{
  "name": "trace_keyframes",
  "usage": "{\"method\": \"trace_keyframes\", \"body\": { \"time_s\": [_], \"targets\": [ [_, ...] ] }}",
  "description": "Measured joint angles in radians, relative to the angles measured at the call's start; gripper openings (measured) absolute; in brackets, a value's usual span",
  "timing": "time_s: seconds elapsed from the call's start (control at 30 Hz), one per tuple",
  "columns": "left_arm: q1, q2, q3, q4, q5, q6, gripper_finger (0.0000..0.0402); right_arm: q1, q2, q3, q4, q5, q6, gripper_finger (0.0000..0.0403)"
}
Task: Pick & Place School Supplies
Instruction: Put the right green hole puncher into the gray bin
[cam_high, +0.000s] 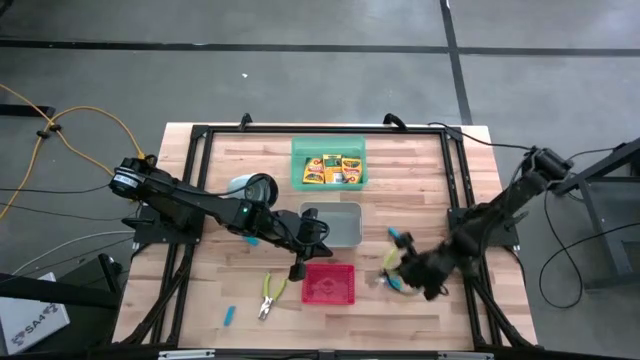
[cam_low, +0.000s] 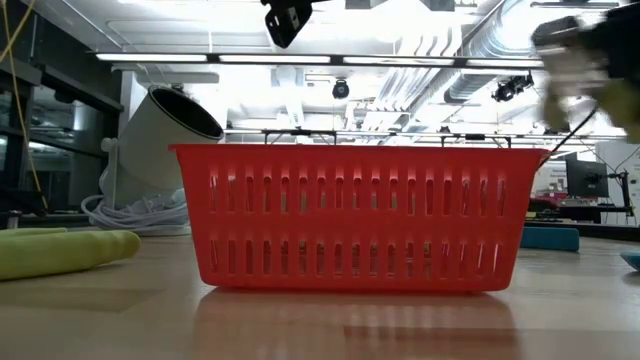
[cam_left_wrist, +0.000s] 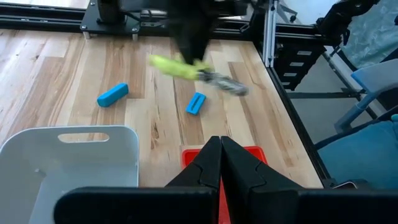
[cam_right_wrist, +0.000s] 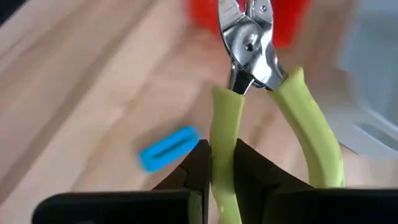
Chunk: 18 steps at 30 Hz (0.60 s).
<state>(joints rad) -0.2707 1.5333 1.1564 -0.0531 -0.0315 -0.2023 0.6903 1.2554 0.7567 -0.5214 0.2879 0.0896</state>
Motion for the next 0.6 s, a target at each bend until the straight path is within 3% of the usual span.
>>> {"method": "trace_keyframes", "body": {
  "time_s": [0.3,0.6],
  "targets": [
    [0.0,0.0,0.0,0.002,0.0,0.0,0.0001,-0.369,-0.068,0.002,0.026,-0.107,-0.113,0.0037],
    [0.0,0.0,0.0,0.004,0.0,0.0,0.0001,-0.72,-0.07,0.002,0.262,-0.333,-0.251,0.0037]
  ]
}}
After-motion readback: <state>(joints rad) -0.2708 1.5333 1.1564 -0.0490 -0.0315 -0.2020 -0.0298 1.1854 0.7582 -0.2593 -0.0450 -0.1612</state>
